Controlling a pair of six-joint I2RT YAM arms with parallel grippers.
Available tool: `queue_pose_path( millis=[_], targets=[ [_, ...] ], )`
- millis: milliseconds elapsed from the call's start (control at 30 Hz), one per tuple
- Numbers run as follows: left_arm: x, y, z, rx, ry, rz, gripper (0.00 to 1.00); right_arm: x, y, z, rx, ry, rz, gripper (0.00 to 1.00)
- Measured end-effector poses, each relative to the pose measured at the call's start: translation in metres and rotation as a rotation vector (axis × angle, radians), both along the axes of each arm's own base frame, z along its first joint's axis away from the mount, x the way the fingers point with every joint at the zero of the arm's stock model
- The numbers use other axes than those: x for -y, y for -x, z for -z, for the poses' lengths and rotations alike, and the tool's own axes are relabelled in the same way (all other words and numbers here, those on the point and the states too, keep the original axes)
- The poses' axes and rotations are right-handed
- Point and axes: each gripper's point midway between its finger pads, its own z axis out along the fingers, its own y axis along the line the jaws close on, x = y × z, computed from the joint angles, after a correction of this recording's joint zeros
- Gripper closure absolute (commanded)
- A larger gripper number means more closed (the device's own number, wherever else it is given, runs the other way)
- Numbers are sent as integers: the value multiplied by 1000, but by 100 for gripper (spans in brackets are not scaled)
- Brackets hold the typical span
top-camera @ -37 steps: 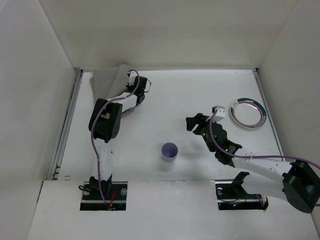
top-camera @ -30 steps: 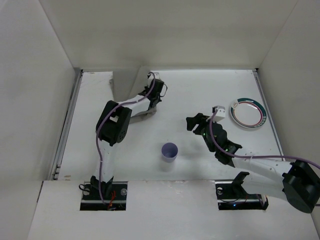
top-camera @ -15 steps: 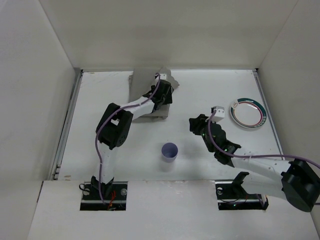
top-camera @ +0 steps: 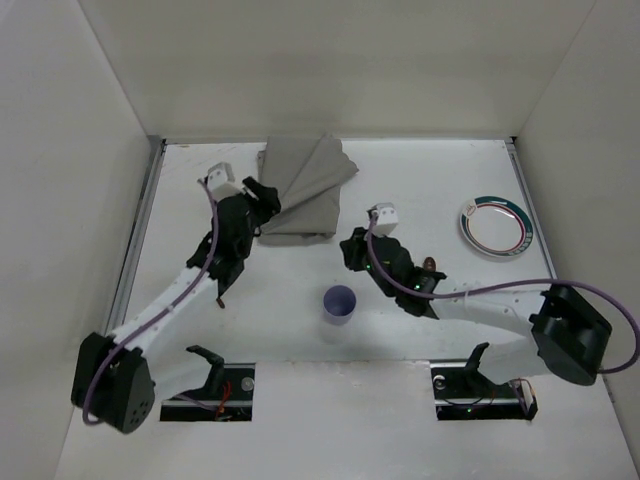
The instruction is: Set the dinner table for one person
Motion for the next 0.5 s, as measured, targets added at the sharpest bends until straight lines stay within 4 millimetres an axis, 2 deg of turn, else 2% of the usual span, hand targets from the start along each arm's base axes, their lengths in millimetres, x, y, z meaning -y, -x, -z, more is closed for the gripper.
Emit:
queue_pose_path(
  millis=[33,167,233,267,333,433,500],
  targets=[
    [-14,8,8,-7,14,-33,47,-14,0,-5,0,6,-25,64],
    [-70,42,59,-94,51,-178,47,-80,-15,-20,18,40,-114,44],
    [-92,55,79,-136,79,-245,48,-109,-27,-20,22,75,-141,33],
    [-103,60,86,-152,96,-278,48,-121,-34,-17,22,92,-149,31],
    [-119,66,91,-161,143,-329,49,-143,-47,-9,18,130,-162,28],
    [-136,71,84,-136,219,-382,52,-169,-63,12,-4,187,-177,23],
    [-141,74,75,-110,265,-397,60,-182,-72,29,-26,228,-184,21]
  ],
)
